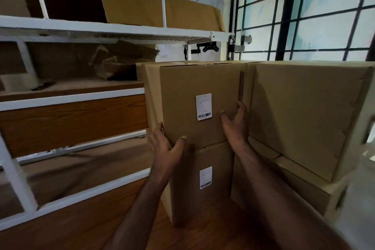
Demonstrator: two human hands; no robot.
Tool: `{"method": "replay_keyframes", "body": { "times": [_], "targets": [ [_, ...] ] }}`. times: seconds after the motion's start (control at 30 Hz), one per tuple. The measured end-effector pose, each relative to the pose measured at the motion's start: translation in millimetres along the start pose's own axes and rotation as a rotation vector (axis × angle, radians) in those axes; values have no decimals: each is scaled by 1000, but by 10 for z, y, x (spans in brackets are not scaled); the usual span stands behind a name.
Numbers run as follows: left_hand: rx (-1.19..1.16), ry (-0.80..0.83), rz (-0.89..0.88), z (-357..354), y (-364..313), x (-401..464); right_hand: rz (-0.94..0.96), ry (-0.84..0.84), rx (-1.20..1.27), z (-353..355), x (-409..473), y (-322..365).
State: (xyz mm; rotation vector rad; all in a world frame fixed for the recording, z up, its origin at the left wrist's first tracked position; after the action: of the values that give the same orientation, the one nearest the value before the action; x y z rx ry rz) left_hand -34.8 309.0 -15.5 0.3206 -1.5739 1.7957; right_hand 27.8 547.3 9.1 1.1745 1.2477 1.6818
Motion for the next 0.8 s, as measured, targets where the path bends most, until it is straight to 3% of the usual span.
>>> {"method": "replay_keyframes", "body": {
  "times": [0.2, 0.43, 0.63, 0.8],
  "targets": [
    [-110, -70, 23, 261, -80, -103, 33, 8, -59, 59, -236, 99],
    [-264, -266, -4, 670, -397, -463, 205, 67, 123, 272, -912, 454],
    [-212, -453, -17, 1411, -606, -1079, 307, 230, 275, 58, -1697, 728],
    [-125, -578, -9, 2036, -695, -1575, 267, 305, 306, -264, -2445, 718]
  ]
}}
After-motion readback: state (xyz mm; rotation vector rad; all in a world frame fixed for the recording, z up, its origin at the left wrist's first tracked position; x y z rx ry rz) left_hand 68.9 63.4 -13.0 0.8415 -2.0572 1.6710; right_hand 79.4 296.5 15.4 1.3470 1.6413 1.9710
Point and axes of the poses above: each hand's wrist, its own x-axis towards the middle knuckle, its own z-axis out of the back of the hand, y = z × x, the point moved 5 cm from there along x, towards the middle knuckle, and after that the axes turned 15 degrees about -z, right-handed, at the moved point
